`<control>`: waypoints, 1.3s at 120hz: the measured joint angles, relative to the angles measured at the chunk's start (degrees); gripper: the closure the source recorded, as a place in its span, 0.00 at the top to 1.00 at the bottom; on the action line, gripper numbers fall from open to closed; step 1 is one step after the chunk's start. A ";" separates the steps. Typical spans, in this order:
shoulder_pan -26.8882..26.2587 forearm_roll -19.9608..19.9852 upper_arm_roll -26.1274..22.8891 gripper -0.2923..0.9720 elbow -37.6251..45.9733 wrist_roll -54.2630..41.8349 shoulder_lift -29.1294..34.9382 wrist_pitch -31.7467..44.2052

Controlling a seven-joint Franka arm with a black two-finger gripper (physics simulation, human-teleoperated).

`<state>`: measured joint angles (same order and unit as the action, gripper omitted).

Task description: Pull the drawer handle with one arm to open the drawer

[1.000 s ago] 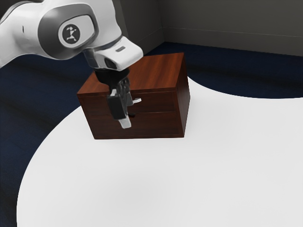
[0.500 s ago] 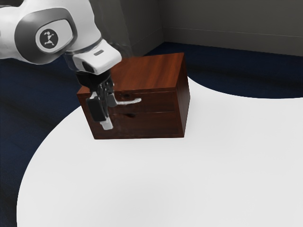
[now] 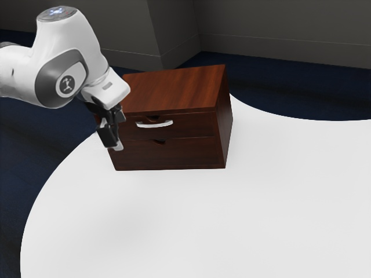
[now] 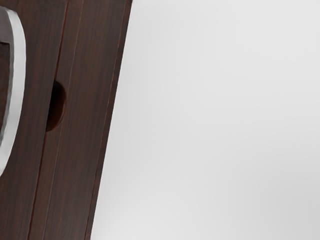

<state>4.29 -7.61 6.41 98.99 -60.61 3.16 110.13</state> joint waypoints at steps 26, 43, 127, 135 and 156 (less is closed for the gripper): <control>-0.36 1.68 1.18 0.62 -1.15 -4.39 -3.14 4.96; -0.74 2.01 2.31 0.52 -3.74 -6.57 -5.94 6.25; -1.40 2.13 3.71 0.45 -9.71 -12.77 -12.95 9.46; -1.70 2.33 3.75 0.46 -9.45 -13.00 -13.14 9.55; -2.23 2.48 3.69 0.46 -6.67 -13.15 -13.12 9.76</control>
<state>2.07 -5.13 10.10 92.32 -73.76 -9.96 119.89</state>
